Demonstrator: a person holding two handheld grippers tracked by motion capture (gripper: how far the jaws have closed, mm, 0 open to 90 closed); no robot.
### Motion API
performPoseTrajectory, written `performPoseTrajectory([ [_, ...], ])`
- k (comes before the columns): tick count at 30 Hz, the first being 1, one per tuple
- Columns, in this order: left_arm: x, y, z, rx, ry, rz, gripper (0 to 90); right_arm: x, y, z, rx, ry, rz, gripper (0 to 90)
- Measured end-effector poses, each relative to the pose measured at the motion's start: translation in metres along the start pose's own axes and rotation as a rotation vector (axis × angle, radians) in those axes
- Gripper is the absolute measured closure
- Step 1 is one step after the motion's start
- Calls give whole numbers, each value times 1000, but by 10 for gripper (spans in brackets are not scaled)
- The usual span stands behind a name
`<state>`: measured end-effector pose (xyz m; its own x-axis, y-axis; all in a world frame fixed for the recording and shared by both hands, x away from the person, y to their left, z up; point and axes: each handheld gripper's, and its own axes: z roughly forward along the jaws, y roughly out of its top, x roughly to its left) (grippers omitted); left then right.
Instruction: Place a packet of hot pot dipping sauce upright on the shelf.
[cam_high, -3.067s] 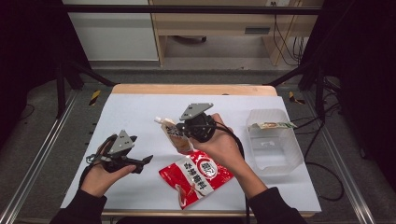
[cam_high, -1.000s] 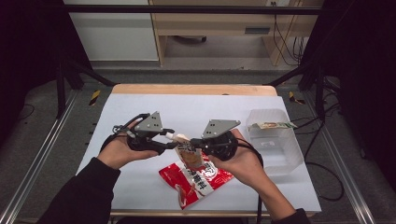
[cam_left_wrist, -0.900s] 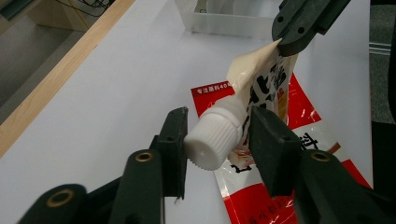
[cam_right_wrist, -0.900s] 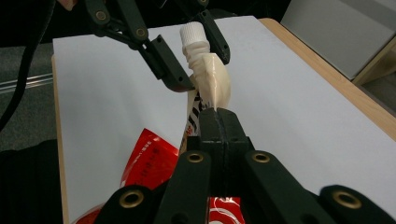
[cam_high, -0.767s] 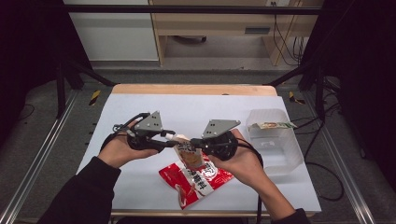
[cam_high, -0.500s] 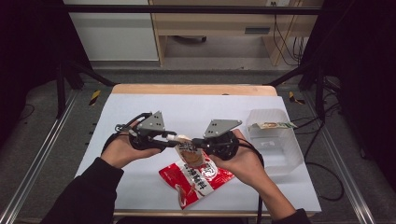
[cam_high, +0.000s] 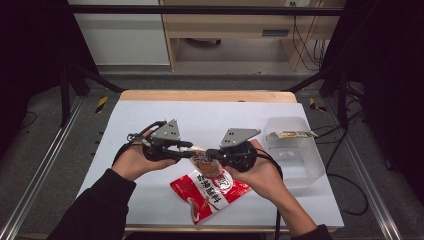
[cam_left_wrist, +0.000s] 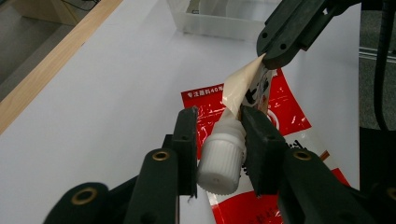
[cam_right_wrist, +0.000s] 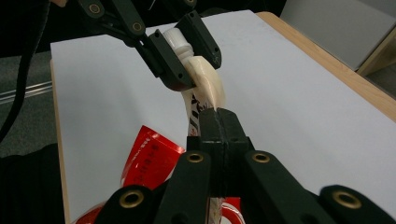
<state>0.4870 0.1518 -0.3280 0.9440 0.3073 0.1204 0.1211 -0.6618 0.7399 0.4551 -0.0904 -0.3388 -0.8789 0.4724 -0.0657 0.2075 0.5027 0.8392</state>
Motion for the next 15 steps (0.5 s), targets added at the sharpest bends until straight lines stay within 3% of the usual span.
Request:
performPoseTrajectory([
  [2,1,-1,0,-3,2,-10,652,0,0,0,-2,-1,-1,900],
  [7,-1,-1,-1,9,-23,25,708,-1,0,-1,-1,-1,1,900],
  [9,-2,0,-2,3,-24,11,717,-1,0,-2,-3,-1,5,900],
  [15,-5,14,-4,45,-37,40,726,-4,1,-6,15,10,-1,897],
])
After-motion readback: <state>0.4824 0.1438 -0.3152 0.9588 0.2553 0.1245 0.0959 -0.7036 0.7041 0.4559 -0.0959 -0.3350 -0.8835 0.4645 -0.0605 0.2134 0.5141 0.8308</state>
